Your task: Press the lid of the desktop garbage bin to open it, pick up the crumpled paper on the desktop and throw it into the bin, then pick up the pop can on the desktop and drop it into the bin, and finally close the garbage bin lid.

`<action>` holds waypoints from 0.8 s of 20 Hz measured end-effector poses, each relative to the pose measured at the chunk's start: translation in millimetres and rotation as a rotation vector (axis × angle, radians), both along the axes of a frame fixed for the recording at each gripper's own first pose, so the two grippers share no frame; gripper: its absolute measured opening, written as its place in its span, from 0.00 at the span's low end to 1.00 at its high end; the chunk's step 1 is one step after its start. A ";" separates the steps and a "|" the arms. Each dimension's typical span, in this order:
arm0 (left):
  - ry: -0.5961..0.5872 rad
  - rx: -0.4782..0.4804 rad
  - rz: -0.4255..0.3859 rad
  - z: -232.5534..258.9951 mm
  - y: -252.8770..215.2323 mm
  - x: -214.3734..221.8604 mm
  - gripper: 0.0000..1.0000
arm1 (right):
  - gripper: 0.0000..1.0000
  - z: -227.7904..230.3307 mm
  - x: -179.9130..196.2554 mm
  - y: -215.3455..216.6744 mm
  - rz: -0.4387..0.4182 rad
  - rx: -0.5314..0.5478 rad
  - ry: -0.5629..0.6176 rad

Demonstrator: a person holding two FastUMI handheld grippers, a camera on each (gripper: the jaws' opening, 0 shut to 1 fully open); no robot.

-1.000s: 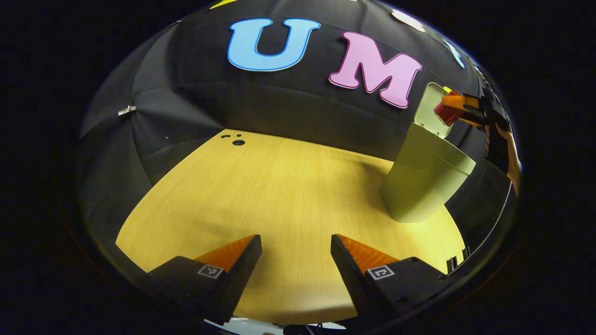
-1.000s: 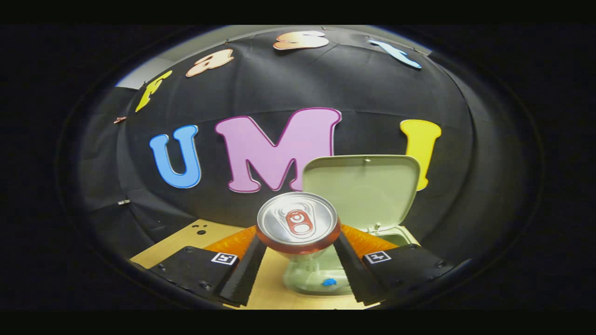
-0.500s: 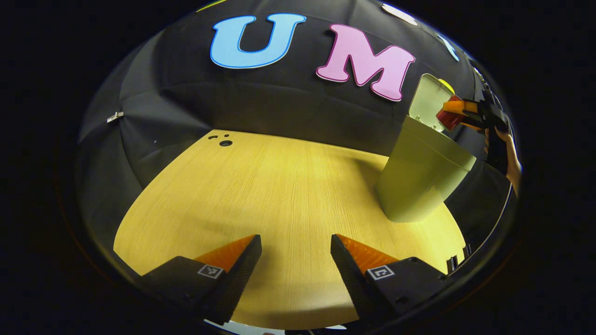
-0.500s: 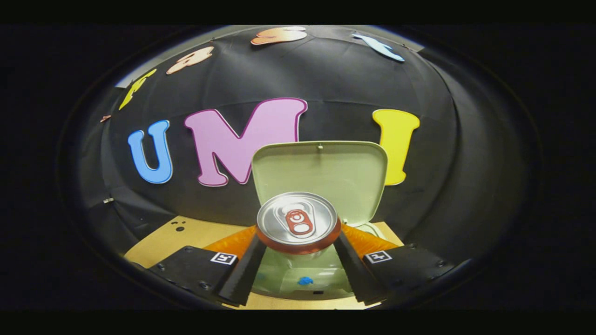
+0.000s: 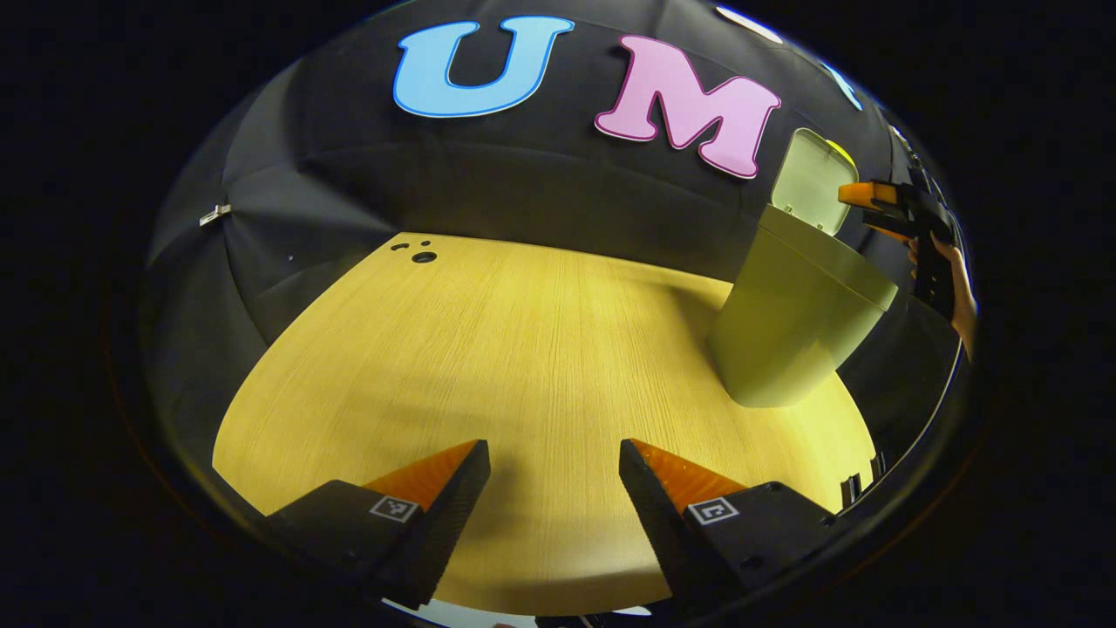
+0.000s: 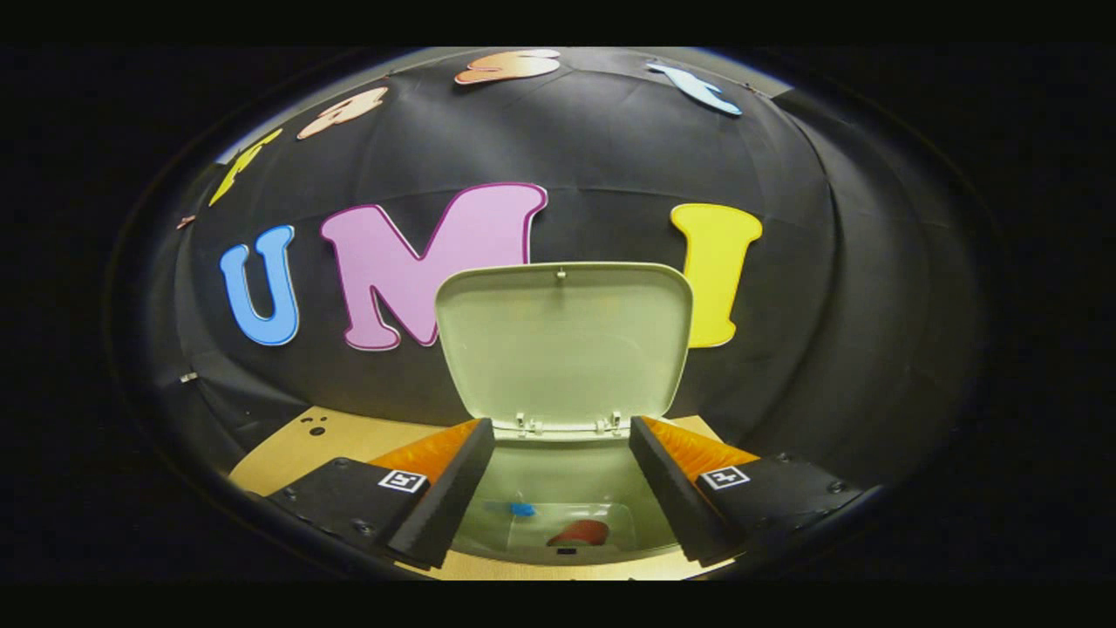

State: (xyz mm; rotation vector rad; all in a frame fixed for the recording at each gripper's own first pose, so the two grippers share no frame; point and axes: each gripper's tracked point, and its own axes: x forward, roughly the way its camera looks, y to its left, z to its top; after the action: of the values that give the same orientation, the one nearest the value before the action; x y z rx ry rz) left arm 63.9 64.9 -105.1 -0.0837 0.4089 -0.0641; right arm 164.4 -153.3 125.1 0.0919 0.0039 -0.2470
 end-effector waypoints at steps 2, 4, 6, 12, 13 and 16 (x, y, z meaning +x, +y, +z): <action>0.004 -0.003 0.006 -3.0 2.4 -1.8 0.96 | 0.98 16.8 -2.5 0.0 0.004 0.009 -0.025; 0.009 -0.006 0.016 -6.3 5.4 -5.0 0.96 | 0.98 40.7 -3.5 -1.3 0.002 0.009 -0.060; 0.013 -0.014 0.029 -9.1 8.8 -8.5 0.96 | 0.98 70.2 -3.3 -4.4 -0.002 -0.007 -0.102; -0.001 0.007 0.074 -10.8 23.0 -18.3 0.96 | 0.97 143.6 5.0 -20.9 -0.034 -0.018 -0.193; -0.005 0.016 0.074 -11.0 25.2 -20.4 0.96 | 0.97 148.1 9.4 -24.6 -0.045 -0.027 -0.189; -0.003 0.010 0.083 -12.0 28.6 -22.4 0.96 | 0.97 158.3 25.1 -27.5 -0.051 -0.041 -0.189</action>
State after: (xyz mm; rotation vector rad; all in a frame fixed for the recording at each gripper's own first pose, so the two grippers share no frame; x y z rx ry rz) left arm 41.4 93.6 -117.1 -0.0904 0.4024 0.0194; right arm 189.5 -180.8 283.4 0.0743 -0.1917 -0.2889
